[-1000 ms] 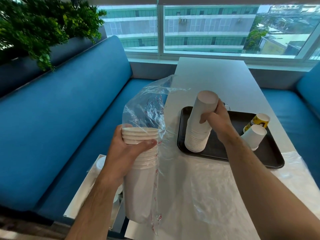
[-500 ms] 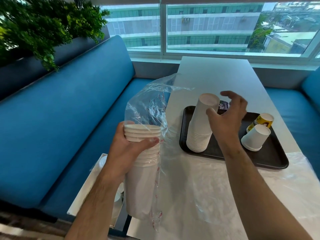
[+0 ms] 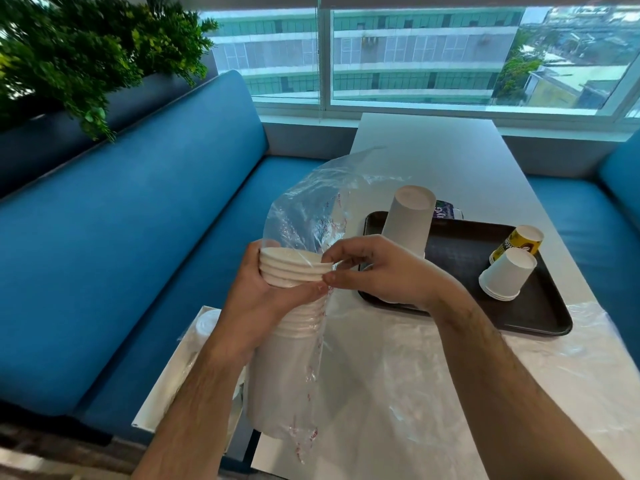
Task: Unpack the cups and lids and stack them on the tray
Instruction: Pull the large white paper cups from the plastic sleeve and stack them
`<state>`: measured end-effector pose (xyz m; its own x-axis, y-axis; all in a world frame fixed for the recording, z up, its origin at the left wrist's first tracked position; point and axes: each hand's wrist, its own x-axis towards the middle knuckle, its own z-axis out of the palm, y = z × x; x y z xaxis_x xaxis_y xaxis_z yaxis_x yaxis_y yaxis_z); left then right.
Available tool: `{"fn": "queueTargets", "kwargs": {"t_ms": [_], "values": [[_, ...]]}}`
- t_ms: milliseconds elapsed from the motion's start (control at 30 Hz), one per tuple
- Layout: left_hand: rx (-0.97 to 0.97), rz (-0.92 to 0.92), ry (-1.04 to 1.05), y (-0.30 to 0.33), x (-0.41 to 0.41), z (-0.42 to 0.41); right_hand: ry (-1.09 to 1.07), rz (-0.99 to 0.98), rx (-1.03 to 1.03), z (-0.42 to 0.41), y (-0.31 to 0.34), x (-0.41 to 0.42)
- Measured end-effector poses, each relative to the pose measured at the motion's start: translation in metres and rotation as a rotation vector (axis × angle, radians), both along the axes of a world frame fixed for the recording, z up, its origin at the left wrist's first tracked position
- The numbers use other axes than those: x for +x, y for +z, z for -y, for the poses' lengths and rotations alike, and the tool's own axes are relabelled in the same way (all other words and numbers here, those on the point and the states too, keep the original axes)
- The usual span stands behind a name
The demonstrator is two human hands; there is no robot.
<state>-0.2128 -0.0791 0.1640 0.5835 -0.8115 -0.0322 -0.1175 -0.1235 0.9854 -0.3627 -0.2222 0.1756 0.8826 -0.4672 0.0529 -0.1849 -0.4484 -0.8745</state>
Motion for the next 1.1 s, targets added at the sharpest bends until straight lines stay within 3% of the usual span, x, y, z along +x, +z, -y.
{"fn": "queueTargets", "kwargs": {"t_ms": [167,600,900,1100], "values": [[0.01,-0.025,-0.01,0.001,0.0,-0.001,0.041,0.031,-0.013,0.004,-0.004,0.003],[0.048,-0.037,-0.01,-0.002,0.001,0.003,-0.103,0.193,0.204,-0.007,-0.006,0.016],[0.126,0.01,-0.234,0.002,0.012,-0.003,-0.211,0.238,0.223,-0.009,-0.003,0.022],[0.061,0.053,-0.064,-0.004,0.01,-0.005,-0.26,0.282,0.331,-0.007,-0.004,0.023]]}}
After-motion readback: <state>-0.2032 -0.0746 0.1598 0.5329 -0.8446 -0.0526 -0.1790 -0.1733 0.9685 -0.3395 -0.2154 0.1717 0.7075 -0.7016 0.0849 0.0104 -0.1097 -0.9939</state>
